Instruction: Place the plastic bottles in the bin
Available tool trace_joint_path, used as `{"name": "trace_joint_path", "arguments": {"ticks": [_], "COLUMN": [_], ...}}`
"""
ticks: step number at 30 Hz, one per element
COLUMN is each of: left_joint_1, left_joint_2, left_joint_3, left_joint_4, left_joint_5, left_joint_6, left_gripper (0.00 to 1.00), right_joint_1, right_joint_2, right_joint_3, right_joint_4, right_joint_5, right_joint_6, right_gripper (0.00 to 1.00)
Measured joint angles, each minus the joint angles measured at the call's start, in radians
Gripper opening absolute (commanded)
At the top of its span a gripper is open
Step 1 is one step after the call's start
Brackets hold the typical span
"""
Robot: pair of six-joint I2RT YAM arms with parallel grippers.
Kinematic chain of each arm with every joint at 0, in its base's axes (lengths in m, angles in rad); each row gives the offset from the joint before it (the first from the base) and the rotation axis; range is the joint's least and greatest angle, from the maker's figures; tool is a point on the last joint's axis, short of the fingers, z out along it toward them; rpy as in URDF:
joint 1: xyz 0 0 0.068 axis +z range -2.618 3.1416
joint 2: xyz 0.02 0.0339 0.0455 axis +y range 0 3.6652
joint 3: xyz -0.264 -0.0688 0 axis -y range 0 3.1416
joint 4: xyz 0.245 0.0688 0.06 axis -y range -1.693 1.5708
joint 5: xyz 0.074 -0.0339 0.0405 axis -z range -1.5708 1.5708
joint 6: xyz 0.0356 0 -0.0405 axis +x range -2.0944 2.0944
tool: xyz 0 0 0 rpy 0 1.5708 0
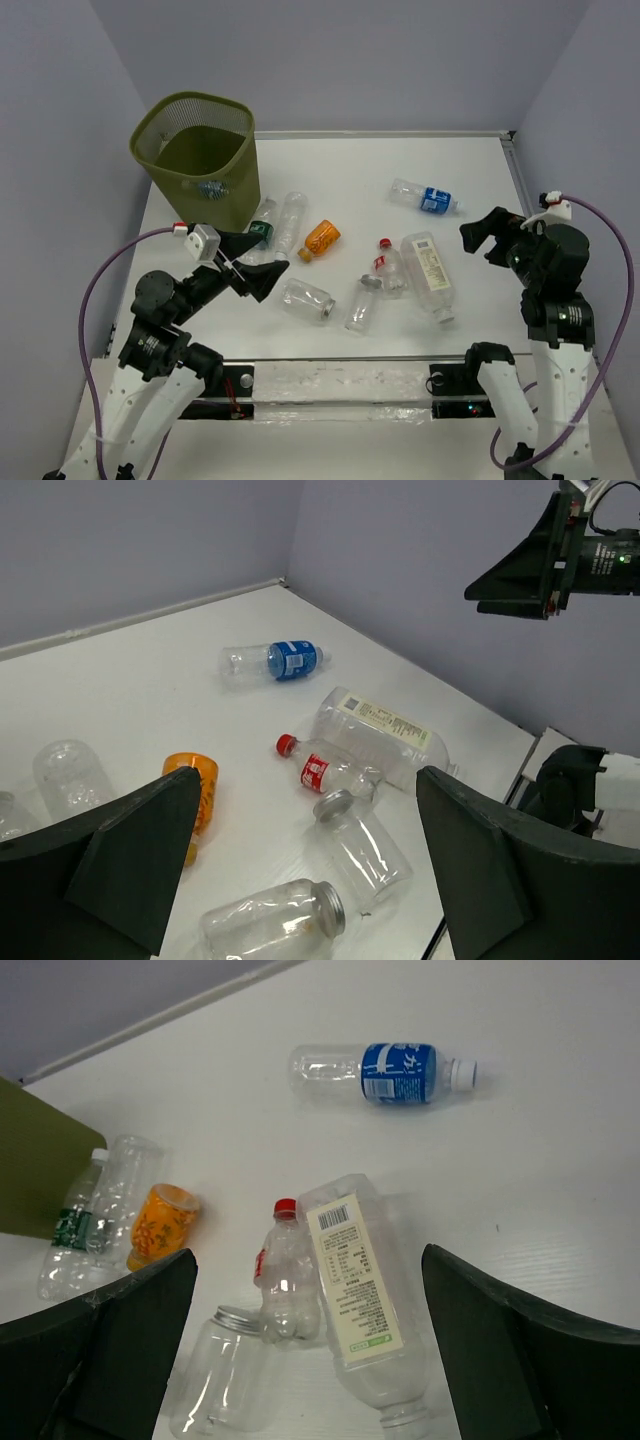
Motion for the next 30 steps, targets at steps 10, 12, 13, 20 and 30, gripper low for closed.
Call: {"name": "trace_joint_path", "arguments": {"ticks": [10, 12, 13, 20, 30], "left_joint_1": [-0.011, -0.016, -0.016, -0.039, -0.068], "left_joint_2": [0.015, 0.035, 0.044, 0.070, 0.126], "left_joint_3": [0.000, 0.000, 0.000, 0.000, 0.000], "left_joint_4": [-0.007, -0.008, -0.009, -0.027, -0.076], "left_joint_5": [0.028, 0.043, 0.045, 0.048, 0.056], "left_joint_6": [0.000, -0.005, -0.007, -0.026, -0.034], "left_gripper": [0.99, 0.99, 0.99, 0.81, 0.81], "right_joint_1": [0.000, 0.005, 0.008, 0.094, 0.364], "right_joint_2": [0.147, 0.172, 0.180, 0.239, 0.547], "right_joint_3": [-0.076, -0.101, -0.113, -0.146, -0.097], "right_joint_4": [-0.007, 0.002, 0.006, 0.018, 0.034], "right_joint_5": [-0.002, 0.000, 0.003, 0.046, 0.247], "right_joint_6": [-0.007, -0.007, -0.007, -0.005, -0.019], "right_gripper": [1.00, 1.00, 1.00, 1.00, 1.00]}}
